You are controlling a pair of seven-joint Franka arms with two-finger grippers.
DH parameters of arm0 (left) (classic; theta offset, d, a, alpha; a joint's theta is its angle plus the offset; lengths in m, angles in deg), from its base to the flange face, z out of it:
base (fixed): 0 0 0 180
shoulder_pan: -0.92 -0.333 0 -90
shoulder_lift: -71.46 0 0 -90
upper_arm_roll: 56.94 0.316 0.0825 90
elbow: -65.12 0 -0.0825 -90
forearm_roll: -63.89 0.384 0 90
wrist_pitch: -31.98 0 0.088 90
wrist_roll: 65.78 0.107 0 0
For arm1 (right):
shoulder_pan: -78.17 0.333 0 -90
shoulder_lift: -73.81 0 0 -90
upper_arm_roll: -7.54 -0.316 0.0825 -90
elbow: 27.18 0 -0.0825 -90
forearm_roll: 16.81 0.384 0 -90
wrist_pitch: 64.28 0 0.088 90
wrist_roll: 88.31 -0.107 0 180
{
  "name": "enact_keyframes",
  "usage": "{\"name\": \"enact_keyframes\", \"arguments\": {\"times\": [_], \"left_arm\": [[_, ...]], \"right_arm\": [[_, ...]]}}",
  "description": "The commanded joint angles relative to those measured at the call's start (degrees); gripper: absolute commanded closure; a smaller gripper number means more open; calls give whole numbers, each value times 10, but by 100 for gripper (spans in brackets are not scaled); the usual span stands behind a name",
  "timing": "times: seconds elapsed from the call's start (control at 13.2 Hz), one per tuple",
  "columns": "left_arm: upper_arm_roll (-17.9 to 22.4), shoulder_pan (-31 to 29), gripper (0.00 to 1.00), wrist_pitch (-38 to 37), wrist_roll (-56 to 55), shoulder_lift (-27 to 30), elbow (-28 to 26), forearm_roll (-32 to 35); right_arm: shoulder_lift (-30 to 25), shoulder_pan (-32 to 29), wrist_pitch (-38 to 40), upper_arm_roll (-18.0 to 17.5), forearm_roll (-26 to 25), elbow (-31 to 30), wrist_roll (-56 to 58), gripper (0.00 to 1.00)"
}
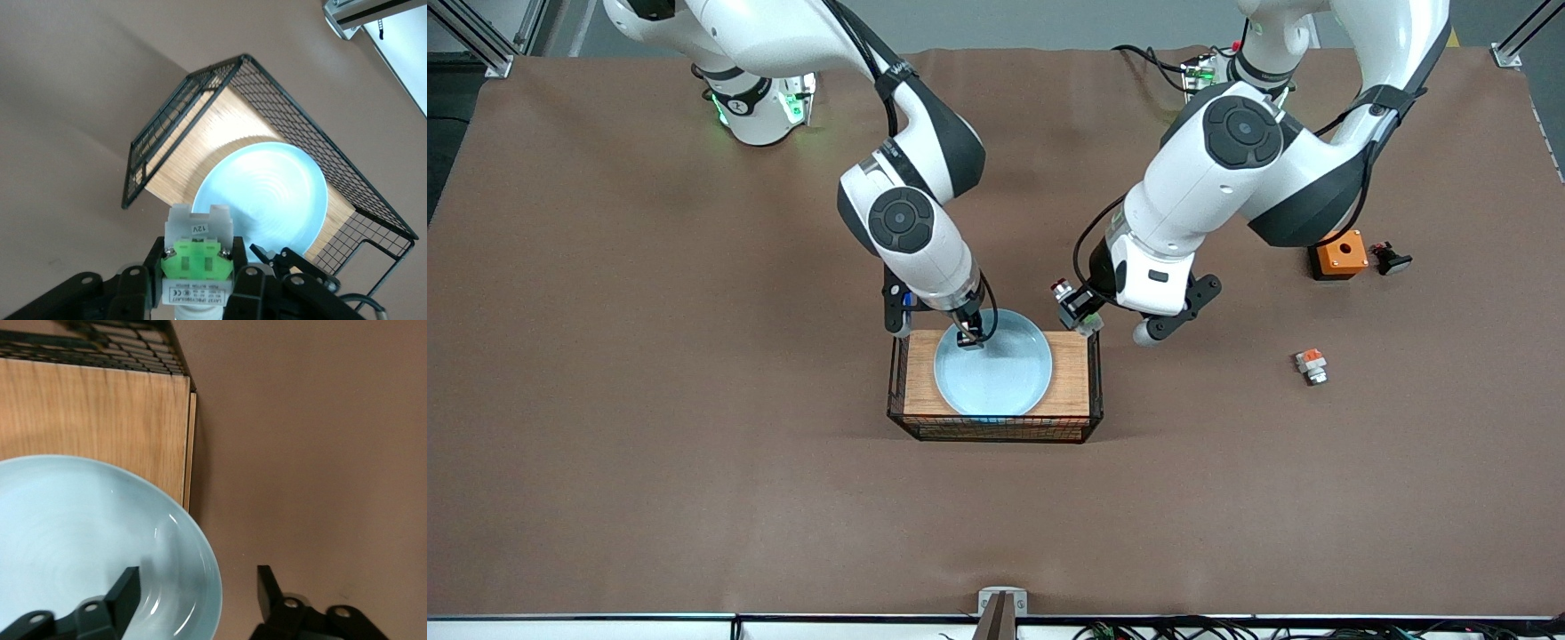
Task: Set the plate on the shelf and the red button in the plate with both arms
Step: 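Open the right gripper and withdraw it while the left gripper holds the switch above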
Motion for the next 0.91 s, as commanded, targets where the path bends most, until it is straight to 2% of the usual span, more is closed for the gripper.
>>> {"name": "enact_keyframes", "arguments": {"times": [0.0,0.23,0.3,0.53,0.75,0.83], "left_arm": [[1,15,100,8,-20,-18,20,-1],[4,36,100,46,-34,-37,20,3],[5,38,100,56,-38,-40,20,3],[9,49,100,82,-40,-55,20,3],[50,87,100,89,-49,-54,20,3],[53,90,100,89,-50,-54,22,3]], "right_arm": [[3,-16,74,-5,-3,61,8,2],[-9,-19,156,-5,-2,89,22,1],[-44,-19,188,-5,-3,88,58,1],[-120,-45,301,-4,-4,83,204,1],[-191,-109,381,-5,-4,67,385,1],[-211,-133,397,-5,-4,57,440,1]]}}
